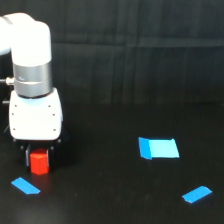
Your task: Pick up the red object from the table
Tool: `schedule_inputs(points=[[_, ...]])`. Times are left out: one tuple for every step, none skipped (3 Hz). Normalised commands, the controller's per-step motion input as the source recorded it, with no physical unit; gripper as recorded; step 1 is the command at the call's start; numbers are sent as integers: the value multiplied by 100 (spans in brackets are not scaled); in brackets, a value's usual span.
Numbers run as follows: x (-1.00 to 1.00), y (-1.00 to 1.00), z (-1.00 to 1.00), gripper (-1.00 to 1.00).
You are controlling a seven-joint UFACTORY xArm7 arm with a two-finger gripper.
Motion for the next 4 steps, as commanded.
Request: schedule_inputs(points=[[-3,-10,-9,-98],[10,19,100,-99],[8,26,90,-100],[8,26,97,-95]])
